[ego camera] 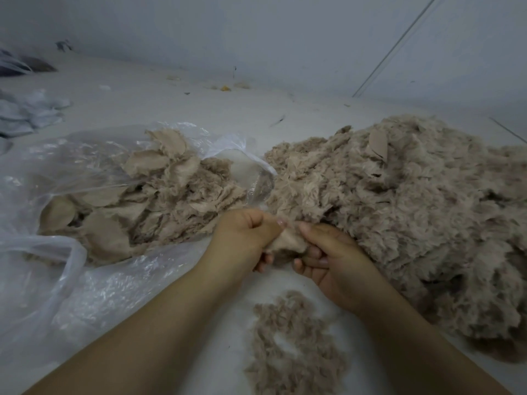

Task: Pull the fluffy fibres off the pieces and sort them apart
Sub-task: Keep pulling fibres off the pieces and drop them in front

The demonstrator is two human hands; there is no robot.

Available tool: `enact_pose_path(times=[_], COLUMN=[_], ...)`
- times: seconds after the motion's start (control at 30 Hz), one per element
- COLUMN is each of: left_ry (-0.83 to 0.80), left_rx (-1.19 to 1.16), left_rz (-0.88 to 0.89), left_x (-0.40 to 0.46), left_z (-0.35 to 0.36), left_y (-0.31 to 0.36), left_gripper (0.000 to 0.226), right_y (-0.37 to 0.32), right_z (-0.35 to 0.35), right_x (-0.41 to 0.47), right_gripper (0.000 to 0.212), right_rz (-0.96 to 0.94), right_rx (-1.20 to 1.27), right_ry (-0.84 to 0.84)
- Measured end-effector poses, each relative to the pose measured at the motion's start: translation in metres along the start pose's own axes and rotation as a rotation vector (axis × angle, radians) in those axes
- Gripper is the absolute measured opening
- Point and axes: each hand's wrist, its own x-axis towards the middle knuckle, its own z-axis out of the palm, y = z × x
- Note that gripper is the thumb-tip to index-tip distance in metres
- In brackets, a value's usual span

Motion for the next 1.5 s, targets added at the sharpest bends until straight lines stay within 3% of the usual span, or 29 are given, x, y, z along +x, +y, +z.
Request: enact_pose_path(times=[0.1,0.27,0.4,0.57,0.73,1.0,1.23,1.33,1.4,1.5], left_ry=[-0.036,-0.028,-0.085,-0.109,-0.133,-0.12,-0.198,-0.124,-0.091,-0.087], left_rx=[0.049,0.014,-0.086,-0.036,0.012,-0.165,-0.126,-0.198,-0.211,-0.19], left_rz=[-0.011,-0.033,-0.068,-0.082,-0.052,-0.118,-0.034,-0.028,0.0,0.036], left_x=[-0.003,0.0,0.0,0.001,0.001,0.002,0.003,0.007,0.007,0.005], left_z=[0.006,0.002,-0.001,-0.001,0.002,0.002,-0.002,-0.005,-0.005,-0.004], left_y=[-0.002,-0.001,0.0,-0.003,-0.006,-0.004,-0.006,-0.006,-0.005,-0.005], left_gripper=[0.036,0.056,0.063,0.031,0.041,0.054,0.01,0.015,0.01,0.023], right_y=[0.001,0.001,0.0,-0.001,0.0,0.0,0.0,0.002,0.003,0.002], right_z=[-0.004,-0.004,-0.002,-0.002,-0.001,-0.002,-0.001,-0.002,-0.002,-0.002], right_x=[0.0,0.0,0.0,-0.002,-0.004,-0.003,-0.001,0.001,0.001,0.001], right_gripper=[0.039,0.025,0.032,0.051,0.039,0.043,0.04,0.03,0.03,0.038], right_rz=[-0.01,0.016,0.032,0.02,-0.006,-0.022,-0.012,0.005,0.007,-0.005], right_rx=[-0.092,-0.139,-0.067,-0.078,-0.1,-0.155,-0.119,-0.043,-0.032,-0.035], right_ry=[-0.06,0.037,0.058,0.062,-0.057,0.011,0.08,0.116,0.116,0.081])
